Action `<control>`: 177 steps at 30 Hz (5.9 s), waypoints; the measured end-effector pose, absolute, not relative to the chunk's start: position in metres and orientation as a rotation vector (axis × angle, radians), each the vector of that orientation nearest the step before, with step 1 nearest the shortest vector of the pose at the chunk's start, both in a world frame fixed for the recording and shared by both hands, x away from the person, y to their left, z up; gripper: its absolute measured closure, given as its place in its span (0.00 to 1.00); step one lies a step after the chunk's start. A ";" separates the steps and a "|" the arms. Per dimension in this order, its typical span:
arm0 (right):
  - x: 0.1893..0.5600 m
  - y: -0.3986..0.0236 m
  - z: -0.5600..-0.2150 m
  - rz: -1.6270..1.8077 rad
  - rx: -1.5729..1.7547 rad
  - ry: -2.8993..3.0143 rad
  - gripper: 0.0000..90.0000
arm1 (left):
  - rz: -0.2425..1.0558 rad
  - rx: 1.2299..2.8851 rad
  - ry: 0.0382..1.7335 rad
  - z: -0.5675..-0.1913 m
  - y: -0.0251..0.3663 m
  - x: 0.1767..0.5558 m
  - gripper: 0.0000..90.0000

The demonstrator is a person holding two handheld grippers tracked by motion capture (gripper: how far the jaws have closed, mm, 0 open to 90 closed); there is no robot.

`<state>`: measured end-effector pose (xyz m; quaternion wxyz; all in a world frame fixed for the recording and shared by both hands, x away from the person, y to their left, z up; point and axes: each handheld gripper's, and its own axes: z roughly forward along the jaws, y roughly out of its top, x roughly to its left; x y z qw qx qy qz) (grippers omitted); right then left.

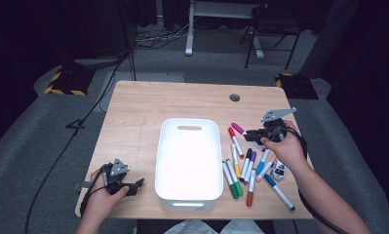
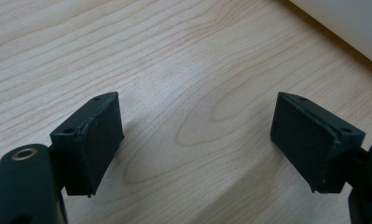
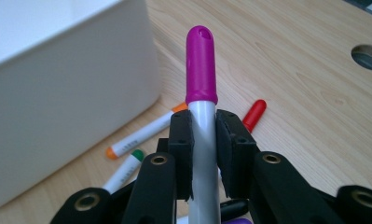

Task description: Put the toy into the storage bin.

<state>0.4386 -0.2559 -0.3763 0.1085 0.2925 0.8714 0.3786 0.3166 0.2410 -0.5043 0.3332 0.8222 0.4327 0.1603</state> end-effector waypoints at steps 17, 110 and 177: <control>0.397 -0.224 -0.331 1.195 0.718 2.593 0.86 | 0.419 2.142 1.133 -0.505 0.241 0.316 0.19; 0.323 -0.074 -0.387 0.808 0.394 3.025 0.75 | 0.417 2.143 1.138 -0.504 0.239 0.324 0.18; 0.437 -0.236 -0.419 0.982 1.013 2.580 0.64 | 0.419 2.143 1.133 -0.504 0.239 0.325 0.18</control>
